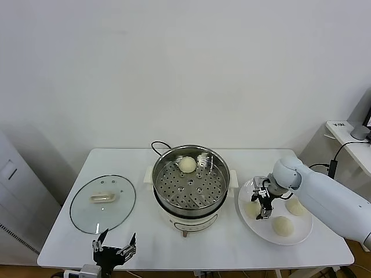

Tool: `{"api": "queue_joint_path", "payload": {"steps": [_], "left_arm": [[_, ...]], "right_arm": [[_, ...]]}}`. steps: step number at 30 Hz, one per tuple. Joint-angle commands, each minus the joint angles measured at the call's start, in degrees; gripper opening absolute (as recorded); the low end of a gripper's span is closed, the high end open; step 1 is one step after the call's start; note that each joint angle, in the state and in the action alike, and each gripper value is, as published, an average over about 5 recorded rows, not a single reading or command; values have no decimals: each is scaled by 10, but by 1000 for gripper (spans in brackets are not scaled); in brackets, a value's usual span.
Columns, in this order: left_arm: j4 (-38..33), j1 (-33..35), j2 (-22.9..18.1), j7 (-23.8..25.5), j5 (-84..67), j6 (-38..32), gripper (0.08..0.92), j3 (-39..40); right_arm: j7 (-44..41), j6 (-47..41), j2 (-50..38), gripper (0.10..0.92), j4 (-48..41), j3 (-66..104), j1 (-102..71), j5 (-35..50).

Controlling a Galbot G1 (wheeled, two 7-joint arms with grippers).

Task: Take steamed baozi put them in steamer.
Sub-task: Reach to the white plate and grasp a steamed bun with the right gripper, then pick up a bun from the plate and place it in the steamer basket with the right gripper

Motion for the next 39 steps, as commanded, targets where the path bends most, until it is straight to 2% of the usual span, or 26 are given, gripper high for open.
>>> {"api": "queue_joint_path", "payload": {"steps": [1, 6, 11, 15, 19, 28, 39], "left_arm": [[1, -1, -20, 0, 2, 0, 823, 1], [4, -7, -20, -1, 6, -1, 823, 6], [6, -17, -18, -2, 12, -1, 823, 8], [2, -24, -17, -2, 17, -2, 823, 9], [-3, -29, -15, -2, 16, -4, 823, 13], [-4, -43, -10, -3, 5, -4, 823, 14], [-11, -50, -3, -1, -4, -3, 823, 13]], "right_arm": [[-1, -3, -13, 528, 5, -3, 19, 11], [-11, -18, -64, 519, 33, -75, 124, 70], [-23, -41, -110, 525, 69, -283, 364, 174], [-34, -57, -96, 526, 82, -473, 591, 275], [-36, -79, -39, 526, 80, -569, 704, 365], [-6, -149, 125, 525, 60, -557, 672, 456], [36, -214, 314, 526, -26, -478, 520, 449]]}}
